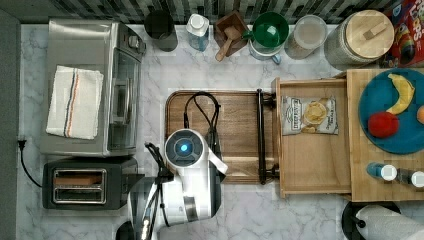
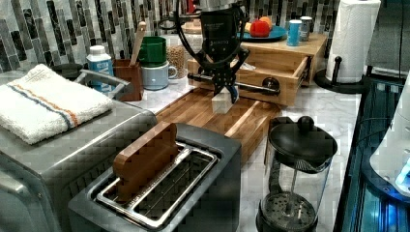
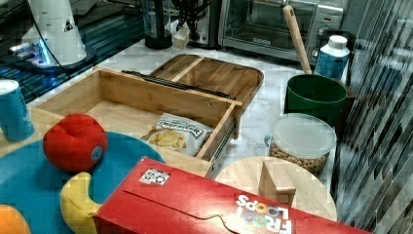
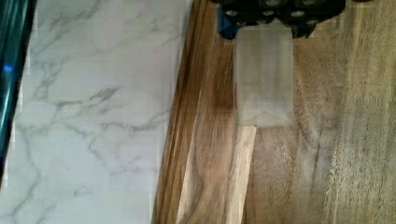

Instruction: Place the butter on the board.

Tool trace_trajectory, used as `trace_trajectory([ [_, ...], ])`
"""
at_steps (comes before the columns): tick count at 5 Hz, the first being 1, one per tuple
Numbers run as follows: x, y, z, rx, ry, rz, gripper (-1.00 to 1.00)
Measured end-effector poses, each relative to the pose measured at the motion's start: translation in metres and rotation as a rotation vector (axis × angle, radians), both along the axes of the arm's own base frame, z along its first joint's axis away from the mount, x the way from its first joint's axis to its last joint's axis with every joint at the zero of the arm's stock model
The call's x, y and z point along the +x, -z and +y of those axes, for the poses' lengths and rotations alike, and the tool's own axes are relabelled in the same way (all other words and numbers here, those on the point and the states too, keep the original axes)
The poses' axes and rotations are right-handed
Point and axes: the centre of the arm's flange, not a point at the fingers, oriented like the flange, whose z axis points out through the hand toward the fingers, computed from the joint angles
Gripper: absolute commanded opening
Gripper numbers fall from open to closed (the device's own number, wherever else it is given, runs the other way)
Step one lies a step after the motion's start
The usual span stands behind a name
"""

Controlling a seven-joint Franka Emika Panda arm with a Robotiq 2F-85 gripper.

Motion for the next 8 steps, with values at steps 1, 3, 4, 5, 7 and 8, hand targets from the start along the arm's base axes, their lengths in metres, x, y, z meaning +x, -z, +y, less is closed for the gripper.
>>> trace_trajectory([
  [1, 0.0, 0.002, 0.012, 0.001, 0.021, -0.06, -1.0],
  [3, 0.002, 0.008, 0.022, 0.017, 0.014, -0.17, -1.0],
  [4, 0.001, 0.016, 0.021, 0.009, 0.005, -0.151, -1.0],
  [5, 0.001, 0.027, 0.021, 0.011, 0.007, -0.122, -1.0],
  [7, -0.001, 0.063, 0.022, -0.028, 0.024, -0.08, 1.0],
  [8, -0.005, 0.072, 0.021, -0.039, 0.035, -0.062, 1.0],
])
